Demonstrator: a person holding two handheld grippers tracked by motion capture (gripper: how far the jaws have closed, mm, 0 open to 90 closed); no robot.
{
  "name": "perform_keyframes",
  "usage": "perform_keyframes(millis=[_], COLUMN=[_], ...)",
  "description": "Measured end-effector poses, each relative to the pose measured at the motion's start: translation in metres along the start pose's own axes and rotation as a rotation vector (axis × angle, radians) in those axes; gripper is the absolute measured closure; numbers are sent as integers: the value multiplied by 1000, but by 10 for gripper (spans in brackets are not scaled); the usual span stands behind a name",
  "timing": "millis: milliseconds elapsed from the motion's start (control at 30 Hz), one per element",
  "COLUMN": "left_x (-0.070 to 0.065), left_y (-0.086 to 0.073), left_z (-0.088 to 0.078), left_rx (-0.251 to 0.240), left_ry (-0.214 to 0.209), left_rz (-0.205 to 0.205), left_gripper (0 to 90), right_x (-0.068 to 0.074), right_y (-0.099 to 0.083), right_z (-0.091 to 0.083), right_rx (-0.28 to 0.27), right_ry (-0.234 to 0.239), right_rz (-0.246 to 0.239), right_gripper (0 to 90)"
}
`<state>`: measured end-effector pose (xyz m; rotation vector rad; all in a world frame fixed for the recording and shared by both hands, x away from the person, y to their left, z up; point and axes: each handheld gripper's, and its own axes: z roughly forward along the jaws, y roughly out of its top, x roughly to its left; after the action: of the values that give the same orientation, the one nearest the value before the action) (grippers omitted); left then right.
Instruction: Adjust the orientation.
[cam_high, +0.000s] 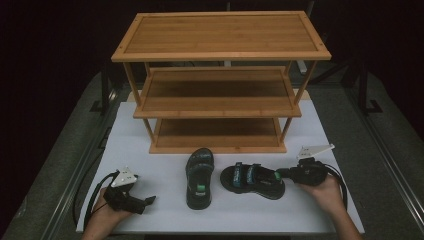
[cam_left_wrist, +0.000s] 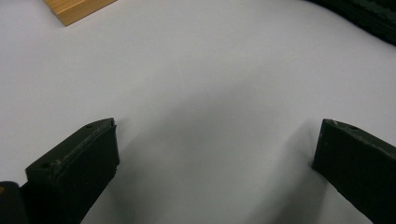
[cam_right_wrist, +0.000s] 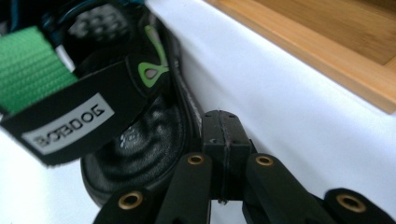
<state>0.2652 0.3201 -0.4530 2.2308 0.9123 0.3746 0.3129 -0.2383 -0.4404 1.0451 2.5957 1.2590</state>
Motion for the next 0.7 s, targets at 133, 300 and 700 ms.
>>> perform_keyframes(millis=[133,300,700], left_x=[0,0,0], left_y=[0,0,0], left_z=[0,0,0], left_rx=[0,0,1], left_ry=[0,0,-1], left_rz=[0,0,0], left_gripper=[0,0,0], right_x=[8,23,60], right_y=[-7,-14,-15], right_z=[-4,-7,2], right_rx=[0,7,31], right_ry=[18,48,166], right_rz=[-3,-17,-97], right_gripper=[898,898,897])
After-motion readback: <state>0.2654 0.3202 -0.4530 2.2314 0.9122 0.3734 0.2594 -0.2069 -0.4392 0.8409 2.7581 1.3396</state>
